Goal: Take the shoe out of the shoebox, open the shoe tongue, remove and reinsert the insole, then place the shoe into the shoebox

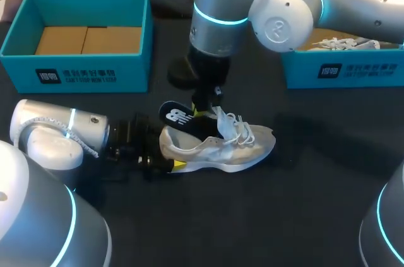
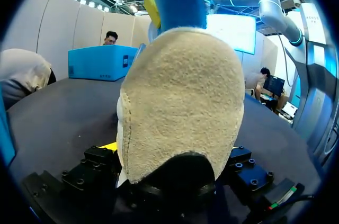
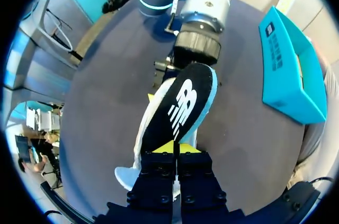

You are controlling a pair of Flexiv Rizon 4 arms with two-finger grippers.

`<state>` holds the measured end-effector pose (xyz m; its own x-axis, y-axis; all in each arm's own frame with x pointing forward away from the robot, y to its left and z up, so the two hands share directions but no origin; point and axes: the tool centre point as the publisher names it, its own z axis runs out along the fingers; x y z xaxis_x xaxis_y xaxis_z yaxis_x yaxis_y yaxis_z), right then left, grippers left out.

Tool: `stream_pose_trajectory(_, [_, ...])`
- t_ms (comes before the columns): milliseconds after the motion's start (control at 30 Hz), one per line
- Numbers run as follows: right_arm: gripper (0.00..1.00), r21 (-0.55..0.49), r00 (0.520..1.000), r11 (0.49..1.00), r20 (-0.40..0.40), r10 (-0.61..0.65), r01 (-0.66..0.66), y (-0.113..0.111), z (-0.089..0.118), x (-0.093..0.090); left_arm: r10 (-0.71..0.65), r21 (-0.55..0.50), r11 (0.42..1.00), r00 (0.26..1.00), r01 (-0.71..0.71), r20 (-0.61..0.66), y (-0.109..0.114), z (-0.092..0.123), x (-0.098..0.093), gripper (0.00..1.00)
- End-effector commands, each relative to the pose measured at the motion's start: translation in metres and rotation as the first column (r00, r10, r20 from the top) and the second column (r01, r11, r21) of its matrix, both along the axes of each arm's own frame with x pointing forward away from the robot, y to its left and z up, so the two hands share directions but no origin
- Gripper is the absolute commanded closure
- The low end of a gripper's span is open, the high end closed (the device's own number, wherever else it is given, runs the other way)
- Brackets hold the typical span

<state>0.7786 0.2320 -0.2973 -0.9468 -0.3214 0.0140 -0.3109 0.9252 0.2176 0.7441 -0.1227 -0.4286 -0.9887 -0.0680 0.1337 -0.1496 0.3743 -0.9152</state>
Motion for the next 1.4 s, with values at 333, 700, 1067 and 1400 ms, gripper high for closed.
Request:
stream_pose_trajectory(333, [0.67,0.06,0.999,0.998,-0.052,0.005,-0.001,0.017,-0.009,0.003,0.001,0.004,1.0,1.0,-0.001,0.0,-0.001,-0.004,0.0,1.0])
stream_pose_trajectory(700, [0.0,0.162,0.973,0.986,-0.229,-0.007,0.045,0.01,-0.006,-0.003,0.001,0.004,1.0,1.0,-0.001,0.0,-0.001,-0.004,0.0,1.0])
stream_pose_trajectory(1067, [0.0,0.17,0.964,0.985,-0.266,0.018,0.029,0.002,0.0,-0.005,0.001,0.004,1.0,1.0,-0.001,0.0,-0.001,-0.004,0.0,1.0])
stream_pose_trajectory(1400, [0.0,0.197,0.937,0.978,-0.35,-0.001,0.074,0.001,-0.003,-0.003,0.001,0.004,1.0,1.0,-0.001,0.0,-0.001,-0.004,0.0,1.0])
